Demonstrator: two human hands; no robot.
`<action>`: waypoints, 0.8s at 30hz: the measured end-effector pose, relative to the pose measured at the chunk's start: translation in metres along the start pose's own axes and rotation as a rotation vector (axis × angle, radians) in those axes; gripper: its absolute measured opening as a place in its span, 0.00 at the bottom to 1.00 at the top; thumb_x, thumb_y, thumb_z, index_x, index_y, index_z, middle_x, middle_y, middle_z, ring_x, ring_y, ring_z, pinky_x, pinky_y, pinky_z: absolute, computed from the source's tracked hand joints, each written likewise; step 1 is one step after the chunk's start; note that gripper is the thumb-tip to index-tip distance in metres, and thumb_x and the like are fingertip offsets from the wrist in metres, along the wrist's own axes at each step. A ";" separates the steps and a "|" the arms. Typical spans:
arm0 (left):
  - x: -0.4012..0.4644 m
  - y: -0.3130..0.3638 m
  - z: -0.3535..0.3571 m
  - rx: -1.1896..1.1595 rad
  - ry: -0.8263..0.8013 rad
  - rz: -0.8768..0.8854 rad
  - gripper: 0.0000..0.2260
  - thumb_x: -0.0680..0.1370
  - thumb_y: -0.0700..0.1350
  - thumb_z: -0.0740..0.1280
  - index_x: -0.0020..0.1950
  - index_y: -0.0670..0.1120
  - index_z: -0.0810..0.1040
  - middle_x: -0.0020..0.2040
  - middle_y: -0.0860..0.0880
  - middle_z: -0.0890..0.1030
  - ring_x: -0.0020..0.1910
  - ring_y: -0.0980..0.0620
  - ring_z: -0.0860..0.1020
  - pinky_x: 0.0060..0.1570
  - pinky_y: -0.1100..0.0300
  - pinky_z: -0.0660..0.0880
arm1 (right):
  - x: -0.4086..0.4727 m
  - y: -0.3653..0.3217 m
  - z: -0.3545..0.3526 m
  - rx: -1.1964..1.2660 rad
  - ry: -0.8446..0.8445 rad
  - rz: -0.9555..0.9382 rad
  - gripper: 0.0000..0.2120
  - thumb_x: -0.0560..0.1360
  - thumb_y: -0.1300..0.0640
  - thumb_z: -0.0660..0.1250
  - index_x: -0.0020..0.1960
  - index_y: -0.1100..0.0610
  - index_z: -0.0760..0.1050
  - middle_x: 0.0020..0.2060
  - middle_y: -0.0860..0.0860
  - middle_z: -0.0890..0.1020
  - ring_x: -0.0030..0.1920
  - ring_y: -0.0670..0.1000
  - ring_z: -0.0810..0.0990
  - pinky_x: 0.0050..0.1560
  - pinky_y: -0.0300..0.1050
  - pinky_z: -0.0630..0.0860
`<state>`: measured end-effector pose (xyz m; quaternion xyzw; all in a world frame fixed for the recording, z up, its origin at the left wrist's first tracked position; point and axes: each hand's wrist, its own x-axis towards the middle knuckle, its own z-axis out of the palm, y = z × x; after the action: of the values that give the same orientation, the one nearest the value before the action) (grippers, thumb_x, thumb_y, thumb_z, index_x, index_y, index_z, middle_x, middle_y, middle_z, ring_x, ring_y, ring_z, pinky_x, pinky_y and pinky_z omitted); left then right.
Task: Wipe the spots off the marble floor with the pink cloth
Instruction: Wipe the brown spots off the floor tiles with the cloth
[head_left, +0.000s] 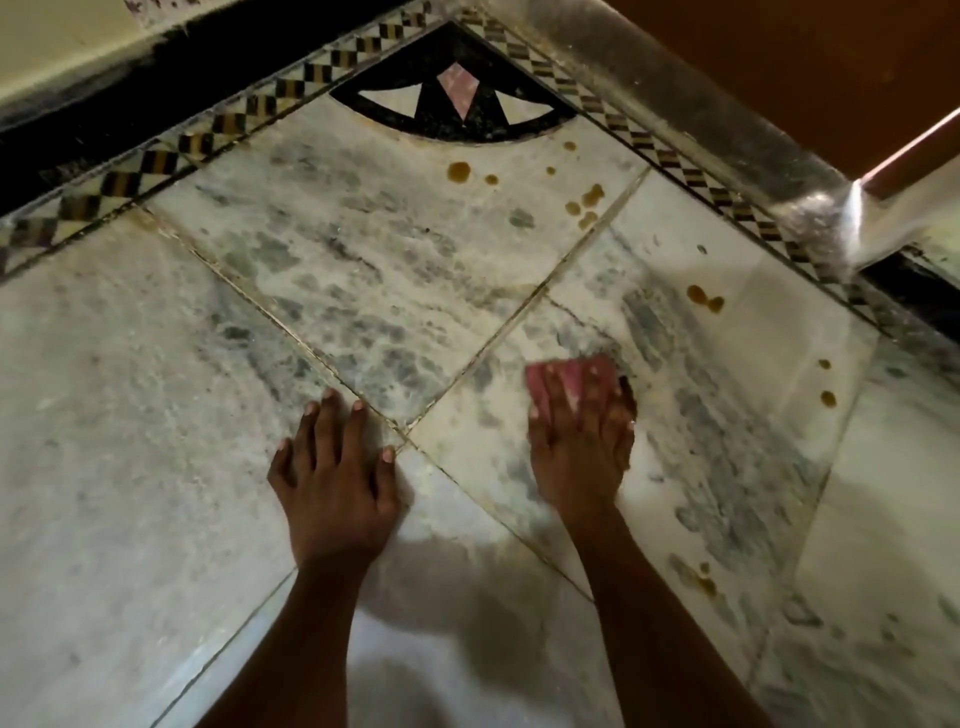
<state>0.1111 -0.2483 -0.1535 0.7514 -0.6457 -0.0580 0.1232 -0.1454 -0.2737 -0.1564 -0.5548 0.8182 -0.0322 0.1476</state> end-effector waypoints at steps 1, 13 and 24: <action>-0.001 0.000 0.002 0.000 0.005 0.000 0.28 0.82 0.58 0.59 0.80 0.49 0.70 0.85 0.44 0.65 0.83 0.41 0.64 0.76 0.38 0.59 | 0.023 -0.013 0.001 0.049 -0.001 0.085 0.31 0.85 0.33 0.47 0.86 0.33 0.44 0.88 0.53 0.38 0.87 0.67 0.38 0.84 0.72 0.42; -0.001 -0.006 0.009 -0.040 0.010 0.029 0.28 0.81 0.60 0.58 0.80 0.51 0.70 0.84 0.46 0.66 0.81 0.41 0.66 0.74 0.39 0.61 | -0.012 0.028 0.004 -0.001 0.057 -0.169 0.29 0.86 0.35 0.45 0.86 0.34 0.47 0.87 0.46 0.41 0.88 0.59 0.43 0.86 0.65 0.44; -0.086 0.070 0.024 -0.366 0.054 0.056 0.28 0.82 0.58 0.59 0.82 0.50 0.69 0.82 0.49 0.70 0.82 0.47 0.67 0.77 0.39 0.65 | -0.041 0.045 -0.042 0.810 -0.258 -0.538 0.19 0.89 0.58 0.56 0.71 0.43 0.79 0.66 0.39 0.82 0.62 0.37 0.80 0.66 0.41 0.77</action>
<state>0.0247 -0.1756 -0.1650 0.6996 -0.6414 -0.1510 0.2764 -0.1833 -0.2231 -0.1180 -0.6438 0.5430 -0.3152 0.4374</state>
